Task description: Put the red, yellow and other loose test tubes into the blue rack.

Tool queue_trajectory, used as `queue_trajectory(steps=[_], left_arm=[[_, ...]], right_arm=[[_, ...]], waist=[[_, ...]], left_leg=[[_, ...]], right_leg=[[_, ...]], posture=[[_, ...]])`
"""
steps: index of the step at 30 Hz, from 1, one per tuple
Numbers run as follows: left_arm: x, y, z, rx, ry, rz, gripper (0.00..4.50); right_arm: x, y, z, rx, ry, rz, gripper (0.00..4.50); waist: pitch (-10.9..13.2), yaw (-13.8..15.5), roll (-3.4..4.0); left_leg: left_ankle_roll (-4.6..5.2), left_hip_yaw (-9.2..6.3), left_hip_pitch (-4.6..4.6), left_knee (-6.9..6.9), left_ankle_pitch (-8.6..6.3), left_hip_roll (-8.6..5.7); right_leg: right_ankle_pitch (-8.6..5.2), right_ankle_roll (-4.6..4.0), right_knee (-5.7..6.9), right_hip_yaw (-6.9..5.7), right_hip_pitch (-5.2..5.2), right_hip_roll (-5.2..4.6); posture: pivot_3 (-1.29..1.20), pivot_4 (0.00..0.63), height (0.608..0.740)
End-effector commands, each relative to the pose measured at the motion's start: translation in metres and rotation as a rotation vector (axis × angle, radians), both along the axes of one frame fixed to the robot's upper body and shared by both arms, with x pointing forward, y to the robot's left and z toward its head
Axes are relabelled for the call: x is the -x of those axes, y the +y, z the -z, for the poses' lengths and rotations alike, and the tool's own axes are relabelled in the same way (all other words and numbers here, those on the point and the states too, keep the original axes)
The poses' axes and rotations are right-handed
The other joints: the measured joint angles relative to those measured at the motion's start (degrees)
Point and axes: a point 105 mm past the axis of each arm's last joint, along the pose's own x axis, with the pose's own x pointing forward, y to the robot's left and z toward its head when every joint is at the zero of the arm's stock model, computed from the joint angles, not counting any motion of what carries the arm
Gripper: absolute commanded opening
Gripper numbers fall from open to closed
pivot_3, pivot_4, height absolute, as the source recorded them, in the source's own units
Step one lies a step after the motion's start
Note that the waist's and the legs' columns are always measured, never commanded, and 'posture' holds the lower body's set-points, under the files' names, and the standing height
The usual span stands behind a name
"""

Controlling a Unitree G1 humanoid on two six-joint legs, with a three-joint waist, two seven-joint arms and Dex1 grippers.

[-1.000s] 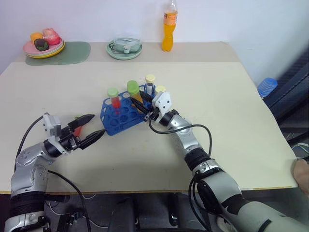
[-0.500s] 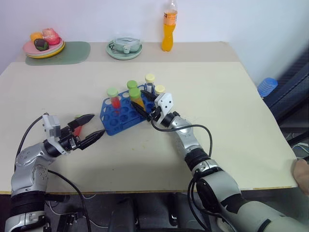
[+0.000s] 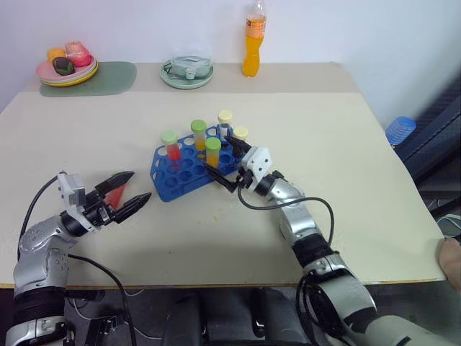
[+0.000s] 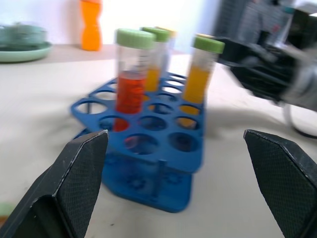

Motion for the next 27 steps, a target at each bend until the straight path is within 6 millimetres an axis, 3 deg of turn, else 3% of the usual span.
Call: queue_trajectory(steps=[1, 6, 9, 13, 17, 20, 23, 27], left_arm=[[-0.003, 0.018, -0.019, 0.064, -0.03, -0.09, 4.5], [-0.001, 0.028, -0.04, 0.129, 0.007, -0.146, 4.5], [-0.005, 0.036, -0.049, 0.082, 0.05, -0.292, 4.5], [-0.007, 0.043, -0.054, -0.024, 0.144, -0.475, 4.5], [-0.007, 0.043, -0.059, -0.043, 0.269, -0.579, 4.5], [-0.006, 0.048, -0.054, -0.068, 0.446, -0.662, 4.5], [-0.008, 0.048, -0.051, -0.107, 0.649, -0.681, 4.5], [-0.011, 0.047, -0.057, -0.106, 0.737, -0.698, 4.5]], right_arm=[[0.01, -0.005, -0.01, 0.076, -0.056, -0.004, 4.46], [0.014, -0.036, -0.005, 0.12, 0.053, 0.009, 4.46], [0.022, -0.067, -0.004, 0.184, 0.092, -0.003, 4.46], [0.045, -0.092, -0.007, 0.238, 0.142, -0.105, 4.46], [0.066, -0.095, -0.018, 0.229, 0.161, -0.229, 4.46], [0.079, -0.086, -0.027, 0.204, 0.159, -0.315, 4.46], [0.086, -0.078, -0.034, 0.182, 0.147, -0.365, 4.46], [0.089, -0.076, -0.042, 0.159, 0.131, -0.399, 4.46]], waist=[[0.0, -0.04, 0.0], [0.0, 0.06, -0.02], [0.0, 0.33, -0.03], [0.01, 0.5, -0.06], [0.01, 0.18, -0.06], [0.05, 0.26, -0.12], [0.1, 0.37, -0.22], [0.15, 1.28, -0.32]], left_leg=[[0.0, 0.0, 0.01, 0.0, 0.0, 0.0], [0.0, -0.02, 0.0, 0.0, 0.0, 0.0], [0.03, -0.04, 0.0, 0.0, -0.01, -0.02], [0.12, -0.06, 0.02, 0.0, -0.07, -0.04], [0.36, -0.07, 0.16, -0.03, -0.2, -0.02], [0.37, -0.09, 0.42, -0.05, -0.21, -0.01], [0.36, -0.09, 0.67, -0.09, -0.21, -0.02], [0.08, -0.08, 0.73, -0.08, -0.06, -0.06]], right_leg=[[0.0, 0.0, 0.01, 0.0, 0.0, 0.0], [0.0, 0.0, 0.0, 0.0, 0.0, 0.0], [0.0, 0.0, -0.03, 0.0, 0.03, -0.02], [0.0, 0.0, -0.09, 0.0, 0.08, -0.04], [0.0, 0.0, -0.05, 0.01, 0.16, -0.01], [0.0, 0.0, -0.05, 0.01, 0.41, 0.01], [-0.01, 0.0, -0.09, 0.01, 0.63, 0.02], [-0.01, 0.0, -0.1, 0.01, 0.73, 0.02]], posture=[[0.0, 0.15, 0.74], [0.0, 0.15, 0.74], [0.0, 0.15, 0.74], [0.0, 0.15, 0.74], [0.0, 0.15, 0.74], [0.0, 0.15, 0.74], [0.0, 0.15, 0.74], [0.0, 0.15, 0.74]])
